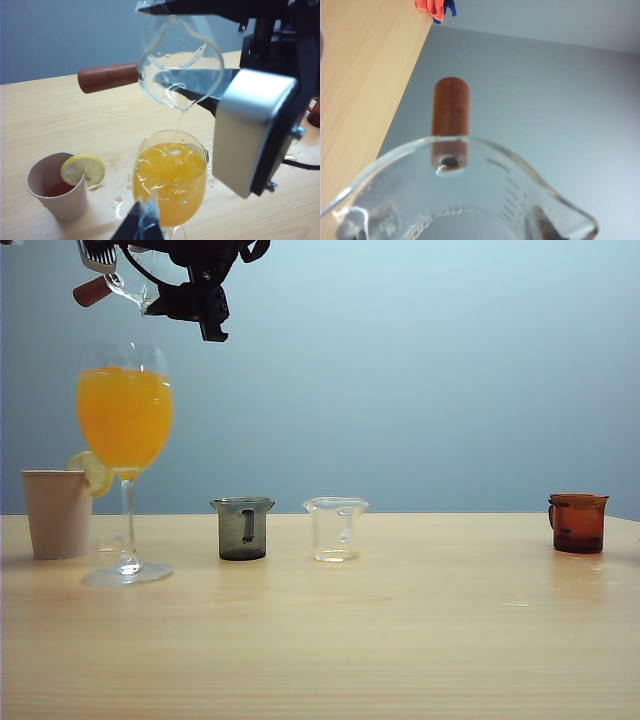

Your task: Pick up the third measuring cup from the left, pour the pineapple juice inside into the goblet, and finally put the measuring cup back in its original place.

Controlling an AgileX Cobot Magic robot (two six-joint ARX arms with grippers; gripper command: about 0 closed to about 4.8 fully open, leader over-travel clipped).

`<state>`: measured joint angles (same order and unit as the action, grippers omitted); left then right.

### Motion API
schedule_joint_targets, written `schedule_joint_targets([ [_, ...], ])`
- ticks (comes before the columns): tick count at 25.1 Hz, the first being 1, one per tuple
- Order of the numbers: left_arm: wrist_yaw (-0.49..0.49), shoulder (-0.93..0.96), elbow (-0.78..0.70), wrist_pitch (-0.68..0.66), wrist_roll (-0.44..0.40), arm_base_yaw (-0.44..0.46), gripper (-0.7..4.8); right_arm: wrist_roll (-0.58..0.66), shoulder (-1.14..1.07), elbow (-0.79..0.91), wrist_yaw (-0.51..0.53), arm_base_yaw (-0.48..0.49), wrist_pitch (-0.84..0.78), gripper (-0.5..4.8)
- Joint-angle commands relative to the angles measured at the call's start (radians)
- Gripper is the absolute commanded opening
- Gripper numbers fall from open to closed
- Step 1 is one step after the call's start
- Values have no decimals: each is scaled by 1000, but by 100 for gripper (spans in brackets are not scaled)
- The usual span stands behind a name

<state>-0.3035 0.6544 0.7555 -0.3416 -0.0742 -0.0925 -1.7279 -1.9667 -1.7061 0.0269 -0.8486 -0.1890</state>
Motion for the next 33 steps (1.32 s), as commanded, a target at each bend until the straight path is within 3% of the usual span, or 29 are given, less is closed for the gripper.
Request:
schedule_joint_targets([
  [1,0,-2,5,6,3,0,-4,-24,9,-5,2,-4,-21,303],
  [11,0,-2,5,6,3,0,-4,-25,9,-5,7,-6,-21,303],
  [16,0,-2,5,6,3,0,-4,83,9,-5,16,-5,-21,303],
  [27,0,-2,5,6,3,0,-4,585,18,-6,-90,3,-37,303],
  [28,0,-2,5,6,3,0,-4,753,25,-6,-93,18,-37,303],
  [30,0,-2,5,6,3,0,-4,932,28,-6,-104,35,-26,303],
  [33,0,-2,5,6,3,0,-4,1118,35,-6,-98,78,-1,303],
])
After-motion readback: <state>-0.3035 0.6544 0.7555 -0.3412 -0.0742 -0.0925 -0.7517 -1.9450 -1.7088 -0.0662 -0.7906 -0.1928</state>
